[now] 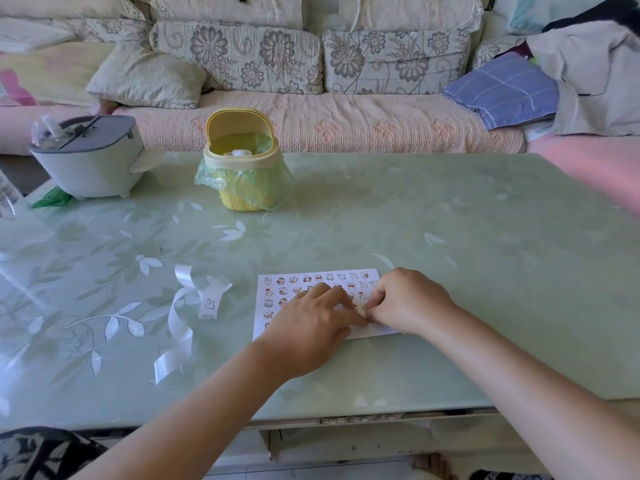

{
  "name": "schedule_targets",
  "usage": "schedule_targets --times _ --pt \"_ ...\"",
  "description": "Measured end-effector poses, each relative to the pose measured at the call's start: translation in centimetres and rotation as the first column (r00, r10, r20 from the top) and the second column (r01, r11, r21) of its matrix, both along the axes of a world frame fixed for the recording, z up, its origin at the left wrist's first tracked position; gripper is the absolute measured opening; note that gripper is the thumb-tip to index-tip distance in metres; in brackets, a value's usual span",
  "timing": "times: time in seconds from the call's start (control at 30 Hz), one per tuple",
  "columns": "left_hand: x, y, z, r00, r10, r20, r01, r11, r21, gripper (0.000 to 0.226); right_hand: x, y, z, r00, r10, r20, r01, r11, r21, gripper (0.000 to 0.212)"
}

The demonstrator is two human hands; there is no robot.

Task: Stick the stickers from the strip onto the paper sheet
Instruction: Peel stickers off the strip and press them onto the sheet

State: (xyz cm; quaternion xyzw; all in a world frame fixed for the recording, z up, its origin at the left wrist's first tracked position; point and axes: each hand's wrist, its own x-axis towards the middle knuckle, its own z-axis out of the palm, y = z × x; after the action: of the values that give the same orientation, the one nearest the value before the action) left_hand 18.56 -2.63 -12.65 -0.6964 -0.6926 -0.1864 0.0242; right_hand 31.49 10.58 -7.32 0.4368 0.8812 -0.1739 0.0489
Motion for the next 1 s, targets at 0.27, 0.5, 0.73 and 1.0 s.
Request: schedule_targets --times 0.27,0.5,0.73,1.0 --pt "0.5 0.0 0.1 1.0 0.001 -0.028 -0.001 1.0 0.003 0.031 1.8 0.4 -1.0 0.986 0.023 -0.166 -0.014 0.998 0.058 0.018" --pt "1.1 -0.1 -0.2 0.988 -0.001 -0.156 0.002 1.0 0.005 0.038 4.5 -0.5 -3.3 0.914 0.378 -0.145 -0.315 0.889 0.332 0.016" --pt "1.5 -0.4 0.6 0.983 0.01 -0.184 -0.04 0.987 -0.158 0.048 6.9 -1.8 -3.8 0.873 0.486 -0.043 -0.42 0.793 0.44 0.045" --pt "1.1 -1.0 0.8 0.991 -0.029 -0.129 0.007 0.985 -0.173 0.055 7.3 -1.8 -3.0 0.891 0.436 -0.129 -0.373 0.863 0.341 0.044"
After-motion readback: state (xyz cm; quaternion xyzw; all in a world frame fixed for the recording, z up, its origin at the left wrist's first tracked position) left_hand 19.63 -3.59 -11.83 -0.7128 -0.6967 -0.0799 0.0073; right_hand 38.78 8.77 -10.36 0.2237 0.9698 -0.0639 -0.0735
